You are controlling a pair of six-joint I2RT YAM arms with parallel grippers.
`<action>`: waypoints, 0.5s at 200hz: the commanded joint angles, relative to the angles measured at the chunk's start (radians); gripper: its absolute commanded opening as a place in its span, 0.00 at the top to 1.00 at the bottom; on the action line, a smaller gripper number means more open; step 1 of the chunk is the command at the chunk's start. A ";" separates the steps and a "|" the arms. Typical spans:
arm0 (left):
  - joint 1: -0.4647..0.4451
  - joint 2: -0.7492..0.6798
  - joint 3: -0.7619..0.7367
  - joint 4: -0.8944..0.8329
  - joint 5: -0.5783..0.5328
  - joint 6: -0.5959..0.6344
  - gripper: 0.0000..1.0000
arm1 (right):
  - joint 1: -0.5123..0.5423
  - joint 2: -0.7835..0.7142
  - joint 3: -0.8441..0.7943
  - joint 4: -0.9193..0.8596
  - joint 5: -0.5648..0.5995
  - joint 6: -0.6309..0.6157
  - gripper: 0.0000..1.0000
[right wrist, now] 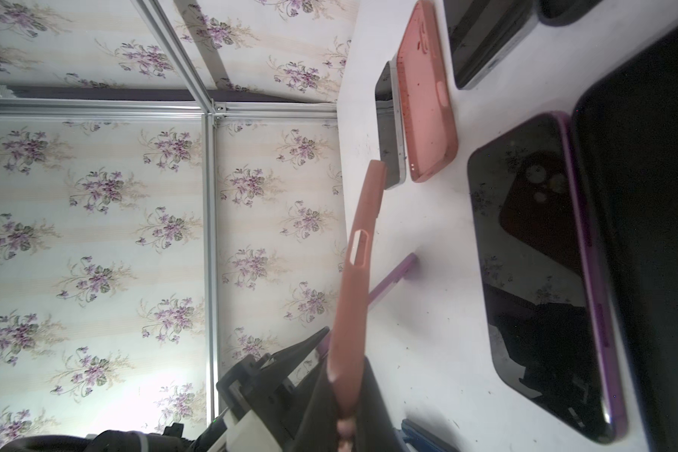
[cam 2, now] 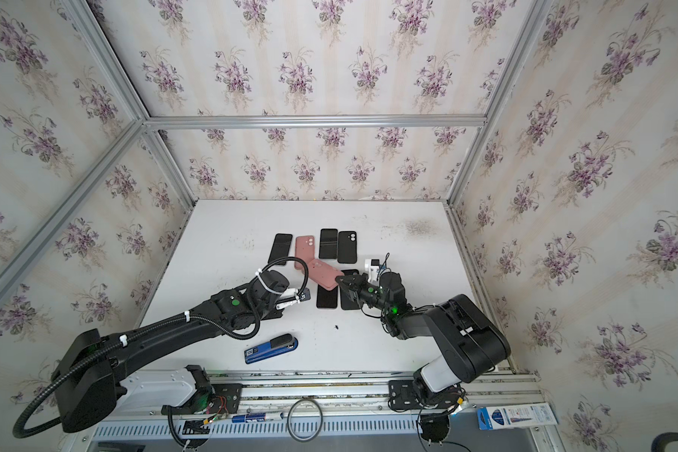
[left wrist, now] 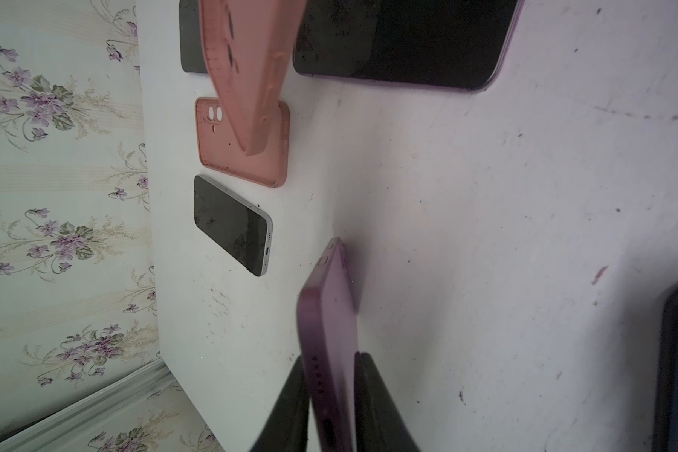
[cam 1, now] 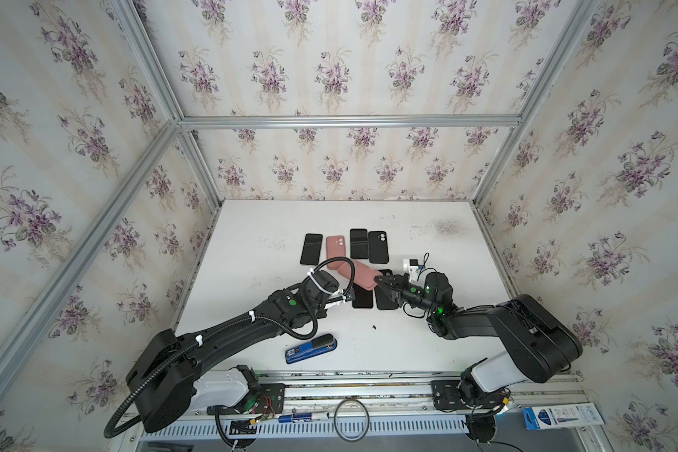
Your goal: Take the phone out of the phone case
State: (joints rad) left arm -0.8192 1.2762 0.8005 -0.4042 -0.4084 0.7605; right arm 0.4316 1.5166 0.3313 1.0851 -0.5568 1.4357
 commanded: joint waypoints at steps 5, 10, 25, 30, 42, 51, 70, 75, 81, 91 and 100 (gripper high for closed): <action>0.009 0.010 -0.006 0.062 0.031 0.020 0.73 | 0.001 -0.042 0.020 0.008 -0.012 -0.017 1.00; 0.009 0.012 -0.010 0.063 0.031 0.022 0.73 | 0.001 -0.056 0.023 -0.013 -0.011 -0.026 1.00; 0.012 0.011 -0.024 0.070 0.039 0.029 0.71 | 0.002 -0.099 0.035 -0.085 -0.011 -0.057 1.00; 0.012 0.008 -0.033 0.073 0.042 0.030 0.68 | 0.001 -0.112 0.041 -0.112 -0.011 -0.068 1.00; 0.014 -0.005 -0.058 0.087 0.043 0.032 0.62 | 0.001 -0.146 0.052 -0.172 -0.009 -0.095 1.00; 0.014 -0.019 -0.080 0.099 0.044 0.037 0.57 | 0.001 -0.168 0.059 -0.220 -0.006 -0.112 1.00; 0.016 -0.054 -0.136 0.139 0.033 0.065 0.52 | 0.001 -0.207 0.063 -0.274 0.007 -0.135 1.00; 0.017 -0.076 -0.145 0.144 0.026 0.073 0.50 | 0.001 -0.214 0.065 -0.285 0.009 -0.138 1.00; 0.017 -0.089 -0.150 0.145 0.018 0.077 0.44 | 0.001 -0.221 0.065 -0.294 0.009 -0.144 1.00; 0.017 -0.109 -0.146 0.145 -0.007 0.065 0.35 | 0.001 -0.229 0.066 -0.305 0.009 -0.150 1.00; 0.024 -0.128 -0.131 0.141 -0.014 0.040 0.31 | 0.001 -0.235 0.065 -0.316 0.005 -0.155 1.00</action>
State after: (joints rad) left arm -0.8043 1.1877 0.6544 -0.3222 -0.3912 0.8051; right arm 0.4316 1.2987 0.3794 0.8207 -0.5617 1.3251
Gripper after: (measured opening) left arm 0.658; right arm 0.091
